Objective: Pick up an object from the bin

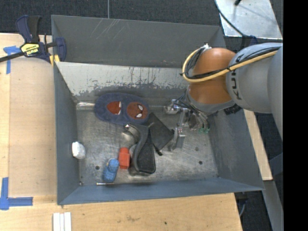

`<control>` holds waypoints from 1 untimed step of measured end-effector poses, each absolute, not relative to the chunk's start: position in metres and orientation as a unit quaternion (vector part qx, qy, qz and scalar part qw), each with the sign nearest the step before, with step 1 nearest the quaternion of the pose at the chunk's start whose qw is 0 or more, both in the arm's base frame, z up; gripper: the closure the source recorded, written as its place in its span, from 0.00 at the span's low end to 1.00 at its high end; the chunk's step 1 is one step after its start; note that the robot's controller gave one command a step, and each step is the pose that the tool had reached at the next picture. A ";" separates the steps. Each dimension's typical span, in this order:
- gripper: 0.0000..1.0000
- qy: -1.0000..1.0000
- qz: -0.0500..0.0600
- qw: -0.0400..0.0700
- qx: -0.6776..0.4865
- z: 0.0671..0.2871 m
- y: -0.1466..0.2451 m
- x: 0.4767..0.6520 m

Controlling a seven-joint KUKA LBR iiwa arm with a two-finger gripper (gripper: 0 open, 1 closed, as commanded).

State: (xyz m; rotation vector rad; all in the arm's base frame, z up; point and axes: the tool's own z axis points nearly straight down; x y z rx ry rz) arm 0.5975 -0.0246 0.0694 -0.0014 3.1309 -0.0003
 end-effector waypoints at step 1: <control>0.00 0.988 0.001 0.004 0.157 0.102 -0.001 0.622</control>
Offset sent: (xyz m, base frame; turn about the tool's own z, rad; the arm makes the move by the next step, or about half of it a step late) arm 0.0228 0.0230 0.0306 0.3176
